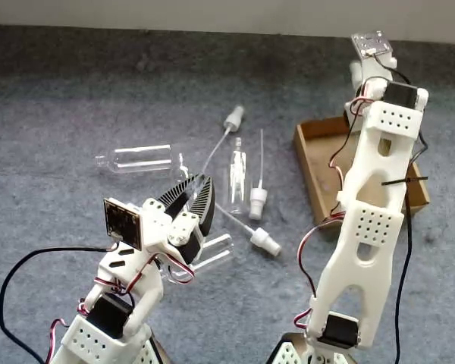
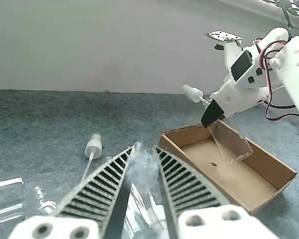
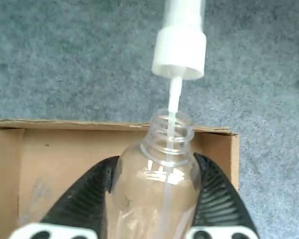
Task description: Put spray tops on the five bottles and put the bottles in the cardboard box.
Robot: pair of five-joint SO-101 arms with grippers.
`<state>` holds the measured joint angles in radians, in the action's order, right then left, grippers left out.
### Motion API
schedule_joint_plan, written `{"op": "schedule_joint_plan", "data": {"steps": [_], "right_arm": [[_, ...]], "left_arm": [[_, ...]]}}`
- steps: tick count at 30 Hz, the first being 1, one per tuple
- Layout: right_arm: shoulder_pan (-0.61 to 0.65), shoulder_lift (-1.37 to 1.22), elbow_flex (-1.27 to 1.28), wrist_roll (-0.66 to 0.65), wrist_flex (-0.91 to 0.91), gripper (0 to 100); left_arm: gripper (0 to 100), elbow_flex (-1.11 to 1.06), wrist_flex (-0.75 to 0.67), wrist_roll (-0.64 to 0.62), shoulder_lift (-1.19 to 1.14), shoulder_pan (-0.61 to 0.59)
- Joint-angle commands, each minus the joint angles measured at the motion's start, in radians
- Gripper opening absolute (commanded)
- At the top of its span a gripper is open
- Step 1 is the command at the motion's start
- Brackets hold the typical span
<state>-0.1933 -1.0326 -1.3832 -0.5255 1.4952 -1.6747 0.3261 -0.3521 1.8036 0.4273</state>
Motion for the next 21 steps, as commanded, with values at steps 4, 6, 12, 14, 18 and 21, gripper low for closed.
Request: {"op": "schedule_joint_plan", "data": {"steps": [4,6,12,14,18,21], "right_arm": [[-0.016,0.036,-0.105,0.091,0.013,7.0],[-0.016,0.03,-0.183,0.114,0.019,7.0],[0.001,0.039,-0.364,0.117,0.085,7.0],[0.008,0.053,-0.406,0.114,0.101,7.0],[0.007,0.085,-0.406,0.117,0.104,7.0],[0.013,0.12,-0.406,0.118,0.105,7.0]], "left_arm": [[1,-0.019,0.005,0.003,0.002,-0.012],[1,-0.019,0.005,0.003,0.002,-0.012],[1,-0.019,0.005,0.003,0.002,-0.012],[1,-0.019,0.005,0.003,0.002,-0.012],[1,-0.019,0.005,0.003,0.002,-0.01],[1,-0.019,0.005,0.003,0.002,-0.012]]}}
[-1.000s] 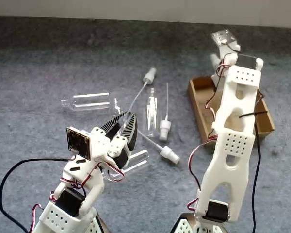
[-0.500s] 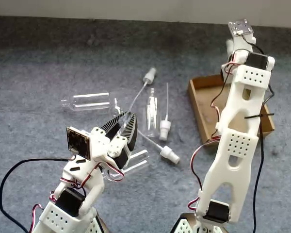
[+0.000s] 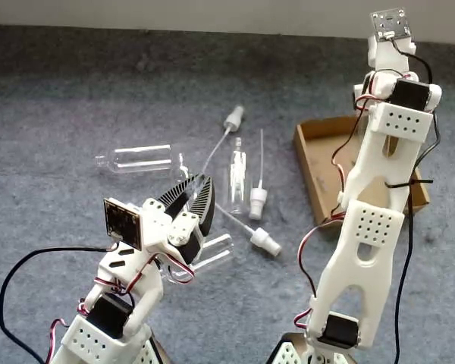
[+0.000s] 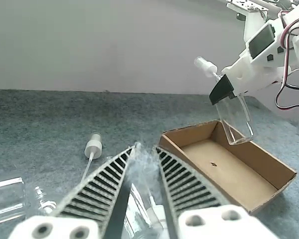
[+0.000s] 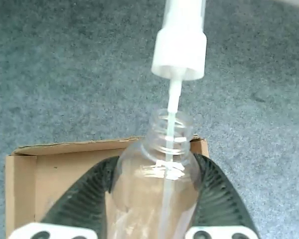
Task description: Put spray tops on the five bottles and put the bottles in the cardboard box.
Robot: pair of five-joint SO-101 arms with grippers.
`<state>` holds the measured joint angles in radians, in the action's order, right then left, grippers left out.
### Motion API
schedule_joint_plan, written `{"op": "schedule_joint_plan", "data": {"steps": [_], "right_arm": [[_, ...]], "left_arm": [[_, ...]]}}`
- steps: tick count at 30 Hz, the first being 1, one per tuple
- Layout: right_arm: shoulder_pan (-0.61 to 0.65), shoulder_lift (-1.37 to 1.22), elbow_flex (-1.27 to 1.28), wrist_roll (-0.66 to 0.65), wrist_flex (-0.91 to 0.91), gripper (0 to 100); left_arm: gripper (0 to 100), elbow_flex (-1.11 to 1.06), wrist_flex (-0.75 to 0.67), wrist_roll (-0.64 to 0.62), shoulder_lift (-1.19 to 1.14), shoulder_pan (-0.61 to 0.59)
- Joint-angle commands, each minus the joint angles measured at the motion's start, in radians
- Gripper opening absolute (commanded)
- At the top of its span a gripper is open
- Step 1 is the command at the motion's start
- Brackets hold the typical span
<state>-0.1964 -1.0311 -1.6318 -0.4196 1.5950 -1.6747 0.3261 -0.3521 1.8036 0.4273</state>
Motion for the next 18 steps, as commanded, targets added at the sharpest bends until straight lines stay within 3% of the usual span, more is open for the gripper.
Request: {"op": "schedule_joint_plan", "data": {"steps": [1,14,18], "right_arm": [[0.016,0.134,-0.157,0.012,0.005,7.0],[0.07,0.374,-0.157,0.014,0.134,7.0],[0.076,0.44,-0.157,0.08,0.159,7.0]], "left_arm": [[1,-0.019,0.005,0.003,0.002,-0.012],[1,-0.019,0.005,0.003,0.002,-0.012],[1,-0.019,0.005,0.003,0.002,-0.012]]}}
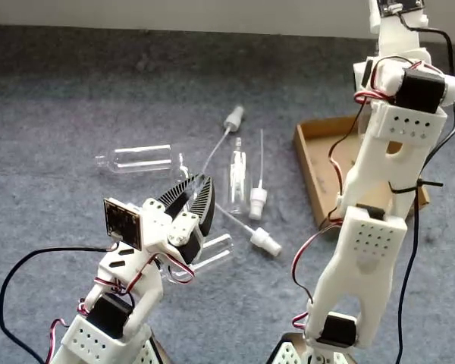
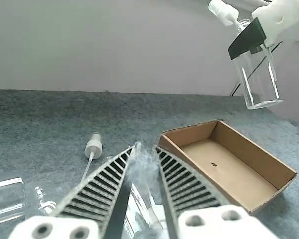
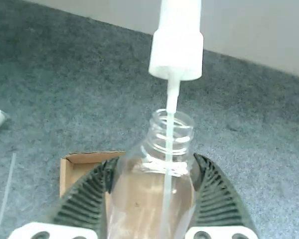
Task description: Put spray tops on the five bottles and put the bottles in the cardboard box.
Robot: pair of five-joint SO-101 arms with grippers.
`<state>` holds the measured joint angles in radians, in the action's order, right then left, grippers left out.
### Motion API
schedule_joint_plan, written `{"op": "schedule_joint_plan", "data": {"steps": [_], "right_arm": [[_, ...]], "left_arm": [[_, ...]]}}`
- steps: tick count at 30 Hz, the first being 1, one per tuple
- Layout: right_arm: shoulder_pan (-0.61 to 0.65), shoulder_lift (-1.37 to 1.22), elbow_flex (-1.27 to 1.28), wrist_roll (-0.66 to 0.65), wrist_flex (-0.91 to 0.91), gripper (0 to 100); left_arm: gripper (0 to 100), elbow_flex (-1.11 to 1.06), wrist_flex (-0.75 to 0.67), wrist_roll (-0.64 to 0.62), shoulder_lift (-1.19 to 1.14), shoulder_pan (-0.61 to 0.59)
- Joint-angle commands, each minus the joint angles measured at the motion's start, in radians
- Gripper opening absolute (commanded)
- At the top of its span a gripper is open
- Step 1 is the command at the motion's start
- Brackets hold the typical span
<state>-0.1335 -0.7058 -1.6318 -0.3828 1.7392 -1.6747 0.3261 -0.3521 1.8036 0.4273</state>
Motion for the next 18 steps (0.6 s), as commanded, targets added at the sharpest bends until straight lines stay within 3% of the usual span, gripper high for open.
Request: {"op": "schedule_joint_plan", "data": {"steps": [1,18], "right_arm": [[0.013,0.127,-0.157,0.052,0.016,7.0],[0.013,0.421,-0.157,0.058,0.028,7.0]], "left_arm": [[1,-0.019,0.005,0.003,0.002,-0.012],[1,-0.019,0.005,0.003,0.002,-0.012]]}}
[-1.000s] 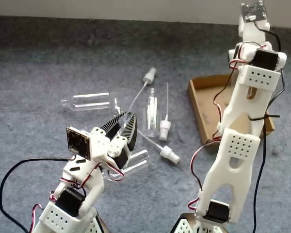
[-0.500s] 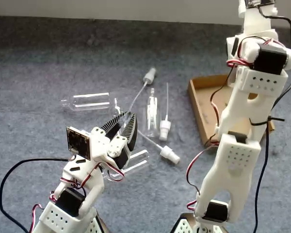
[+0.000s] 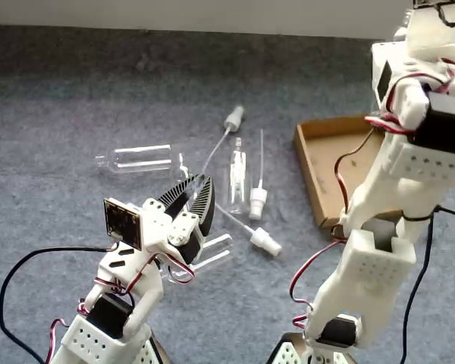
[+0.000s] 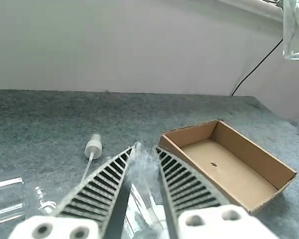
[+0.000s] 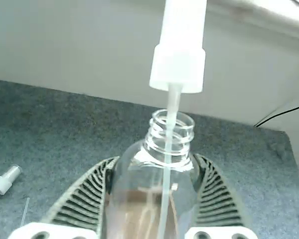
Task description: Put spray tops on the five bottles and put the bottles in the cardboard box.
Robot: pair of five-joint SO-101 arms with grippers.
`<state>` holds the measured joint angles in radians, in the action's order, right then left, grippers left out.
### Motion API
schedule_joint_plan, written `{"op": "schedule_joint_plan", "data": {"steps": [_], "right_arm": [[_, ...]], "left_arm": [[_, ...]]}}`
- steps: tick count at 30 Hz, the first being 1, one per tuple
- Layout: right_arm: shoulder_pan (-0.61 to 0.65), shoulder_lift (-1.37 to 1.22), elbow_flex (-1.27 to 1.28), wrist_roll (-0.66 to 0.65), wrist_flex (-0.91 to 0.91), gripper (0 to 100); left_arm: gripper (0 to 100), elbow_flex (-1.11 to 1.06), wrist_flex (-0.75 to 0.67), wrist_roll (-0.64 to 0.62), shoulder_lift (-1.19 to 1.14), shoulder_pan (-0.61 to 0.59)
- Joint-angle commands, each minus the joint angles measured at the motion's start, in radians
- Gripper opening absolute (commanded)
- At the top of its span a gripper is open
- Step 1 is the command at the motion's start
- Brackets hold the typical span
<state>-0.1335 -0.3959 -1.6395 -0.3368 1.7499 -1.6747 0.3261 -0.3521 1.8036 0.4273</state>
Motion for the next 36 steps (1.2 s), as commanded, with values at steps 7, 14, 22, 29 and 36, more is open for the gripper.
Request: {"op": "schedule_joint_plan", "data": {"steps": [7,14,22,29,36], "right_arm": [[0.013,0.265,-0.15,0.058,0.018,7.0],[0.013,0.372,-0.15,0.068,0.018,7.0],[0.013,0.521,-0.15,0.068,0.019,7.0],[0.01,0.576,-0.147,0.068,0.019,7.0],[0.008,0.619,-0.148,0.068,0.019,7.0]], "left_arm": [[1,-0.019,0.005,0.003,0.002,-0.01],[1,-0.019,0.006,0.003,0.002,-0.008],[1,-0.019,0.006,0.003,0.002,-0.008],[1,-0.019,0.006,0.003,0.002,-0.008],[1,-0.019,0.006,0.003,0.002,-0.007]]}}
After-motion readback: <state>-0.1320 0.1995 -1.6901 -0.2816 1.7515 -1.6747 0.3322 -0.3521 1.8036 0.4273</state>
